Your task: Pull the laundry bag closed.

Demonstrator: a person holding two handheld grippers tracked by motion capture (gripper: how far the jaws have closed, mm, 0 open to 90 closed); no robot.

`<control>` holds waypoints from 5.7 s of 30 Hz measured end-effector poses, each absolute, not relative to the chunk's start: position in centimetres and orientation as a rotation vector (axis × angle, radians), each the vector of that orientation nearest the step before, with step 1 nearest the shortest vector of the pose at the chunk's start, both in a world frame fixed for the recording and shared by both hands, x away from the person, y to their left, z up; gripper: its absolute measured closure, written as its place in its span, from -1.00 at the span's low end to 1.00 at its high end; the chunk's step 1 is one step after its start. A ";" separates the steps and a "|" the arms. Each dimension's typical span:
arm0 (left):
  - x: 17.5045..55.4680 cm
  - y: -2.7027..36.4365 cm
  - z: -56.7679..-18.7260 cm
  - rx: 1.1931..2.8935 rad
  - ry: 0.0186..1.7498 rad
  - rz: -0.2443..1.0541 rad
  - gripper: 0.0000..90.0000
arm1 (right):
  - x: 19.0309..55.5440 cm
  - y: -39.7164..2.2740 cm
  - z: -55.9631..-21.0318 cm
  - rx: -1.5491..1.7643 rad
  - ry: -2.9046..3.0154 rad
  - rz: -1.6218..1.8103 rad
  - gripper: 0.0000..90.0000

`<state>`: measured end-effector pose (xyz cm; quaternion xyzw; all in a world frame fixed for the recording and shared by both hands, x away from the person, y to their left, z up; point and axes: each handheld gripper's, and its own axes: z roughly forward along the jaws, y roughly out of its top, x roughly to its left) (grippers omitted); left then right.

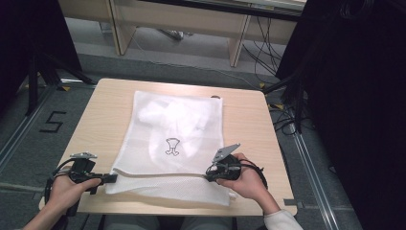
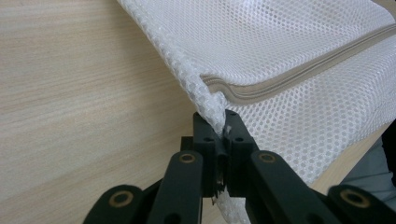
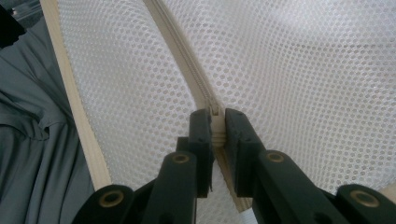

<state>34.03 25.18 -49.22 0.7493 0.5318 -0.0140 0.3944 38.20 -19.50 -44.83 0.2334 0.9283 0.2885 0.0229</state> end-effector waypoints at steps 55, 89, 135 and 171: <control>34.1 25.2 -49.3 1.902 1.351 -0.034 0.90 | 38.1 -21.6 -45.0 0.761 2.868 0.904 0.83; 34.0 25.1 -49.3 1.893 1.357 -0.027 0.90 | 37.9 -23.7 -44.8 0.865 2.840 0.893 0.83; 34.1 25.1 -49.4 1.918 1.361 -0.036 0.90 | 37.9 -25.0 -46.2 0.880 2.908 0.764 0.83; 34.4 25.9 -49.1 1.865 1.375 0.135 0.26 | 38.9 -25.9 -46.7 1.117 2.628 0.966 0.39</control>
